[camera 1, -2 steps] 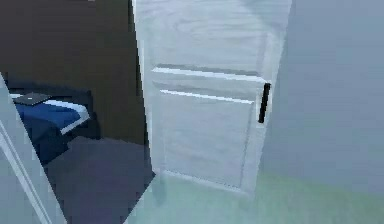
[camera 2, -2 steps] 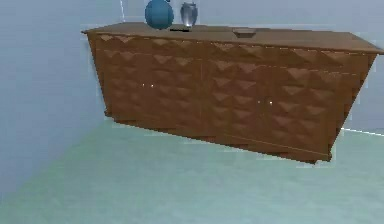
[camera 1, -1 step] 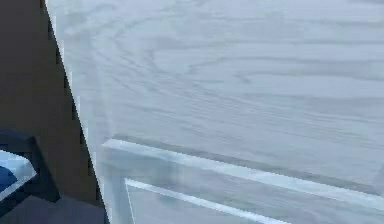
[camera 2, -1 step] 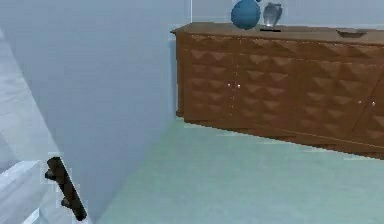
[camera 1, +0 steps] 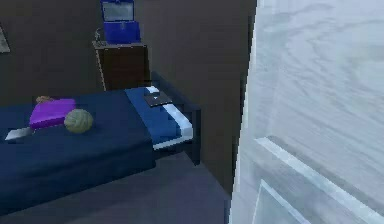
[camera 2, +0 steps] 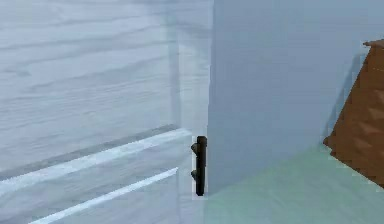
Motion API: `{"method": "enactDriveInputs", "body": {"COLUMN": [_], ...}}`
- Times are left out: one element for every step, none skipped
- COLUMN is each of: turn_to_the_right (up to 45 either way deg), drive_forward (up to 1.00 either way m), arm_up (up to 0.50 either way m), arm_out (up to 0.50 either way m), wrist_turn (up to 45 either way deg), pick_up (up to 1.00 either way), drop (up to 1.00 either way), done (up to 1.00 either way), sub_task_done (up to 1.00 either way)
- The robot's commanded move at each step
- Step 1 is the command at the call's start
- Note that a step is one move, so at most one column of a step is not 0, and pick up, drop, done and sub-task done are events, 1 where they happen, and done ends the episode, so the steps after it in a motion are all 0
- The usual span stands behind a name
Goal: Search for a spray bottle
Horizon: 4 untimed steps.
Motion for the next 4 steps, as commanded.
{"method": "enactDriveInputs", "body": {"turn_to_the_right": [-18.0, 0.0, -6.0, 0.0], "drive_forward": [0.00, 0.30, 0.00, 0.45], "arm_up": [0.00, 0.00, 0.00, 0.00], "arm_out": [0.00, 0.00, 0.00, 0.00], "wrist_turn": [0.0, 0.0, 0.0, 0.0], "pick_up": [0.00, 0.00, 0.00, 0.00], "drop": [0.00, 0.00, 0.00, 0.00], "done": [0.00, 0.00, 0.00, 0.00], "sub_task_done": [0.00, 0.00, 0.00, 0.00]}}
